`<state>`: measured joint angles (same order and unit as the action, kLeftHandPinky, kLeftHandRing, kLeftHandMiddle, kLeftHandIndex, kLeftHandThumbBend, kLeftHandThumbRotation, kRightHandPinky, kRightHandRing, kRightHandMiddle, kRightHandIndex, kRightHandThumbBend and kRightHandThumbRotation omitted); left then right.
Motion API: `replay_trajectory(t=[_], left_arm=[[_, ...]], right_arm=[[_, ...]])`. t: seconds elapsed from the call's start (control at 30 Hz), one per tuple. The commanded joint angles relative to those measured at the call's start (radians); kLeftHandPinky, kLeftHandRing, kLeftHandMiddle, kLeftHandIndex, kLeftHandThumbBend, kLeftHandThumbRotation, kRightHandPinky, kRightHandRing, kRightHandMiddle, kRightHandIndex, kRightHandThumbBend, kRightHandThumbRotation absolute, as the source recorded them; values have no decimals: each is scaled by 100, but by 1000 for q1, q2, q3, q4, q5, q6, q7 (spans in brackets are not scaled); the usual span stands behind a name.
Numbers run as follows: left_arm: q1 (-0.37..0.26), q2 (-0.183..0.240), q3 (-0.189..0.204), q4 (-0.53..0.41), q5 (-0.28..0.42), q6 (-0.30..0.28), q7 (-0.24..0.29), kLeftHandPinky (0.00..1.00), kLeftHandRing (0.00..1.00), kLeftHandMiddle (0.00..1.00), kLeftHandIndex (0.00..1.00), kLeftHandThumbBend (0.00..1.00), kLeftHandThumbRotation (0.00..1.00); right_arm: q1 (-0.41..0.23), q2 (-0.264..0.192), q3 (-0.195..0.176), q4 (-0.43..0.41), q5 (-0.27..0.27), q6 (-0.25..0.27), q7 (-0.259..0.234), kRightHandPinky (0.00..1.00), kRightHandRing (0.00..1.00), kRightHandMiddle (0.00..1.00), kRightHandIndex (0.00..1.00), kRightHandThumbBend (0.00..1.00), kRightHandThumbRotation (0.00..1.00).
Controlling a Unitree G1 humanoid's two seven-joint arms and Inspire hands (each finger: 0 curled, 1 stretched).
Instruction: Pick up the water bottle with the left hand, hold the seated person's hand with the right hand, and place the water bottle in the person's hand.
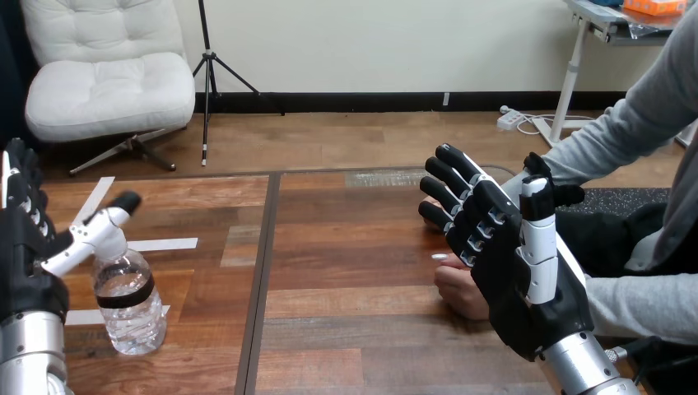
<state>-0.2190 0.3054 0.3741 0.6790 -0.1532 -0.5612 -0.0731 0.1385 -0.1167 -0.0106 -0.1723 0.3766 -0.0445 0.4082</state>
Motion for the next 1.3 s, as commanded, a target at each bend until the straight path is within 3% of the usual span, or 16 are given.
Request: replay_trajectory(t=[0.0,0.6,1.27], left_arm=[[-61,34,-13,-13,18,11,7,100,100,100,100,100,3],[-42,33,-21,-30,22,50,-7,100,100,100,100,100,0],[-36,33,-31,-2,65,81,6,100,100,100,100,100,10]], right_arm=[[-41,-2,-6,-36,9,-10,8,95,96,95,93,78,100],[-39,0,-4,-42,10,-2,4,94,95,95,92,79,100],[-38,1,-4,-46,7,1,0,94,95,95,92,79,100]])
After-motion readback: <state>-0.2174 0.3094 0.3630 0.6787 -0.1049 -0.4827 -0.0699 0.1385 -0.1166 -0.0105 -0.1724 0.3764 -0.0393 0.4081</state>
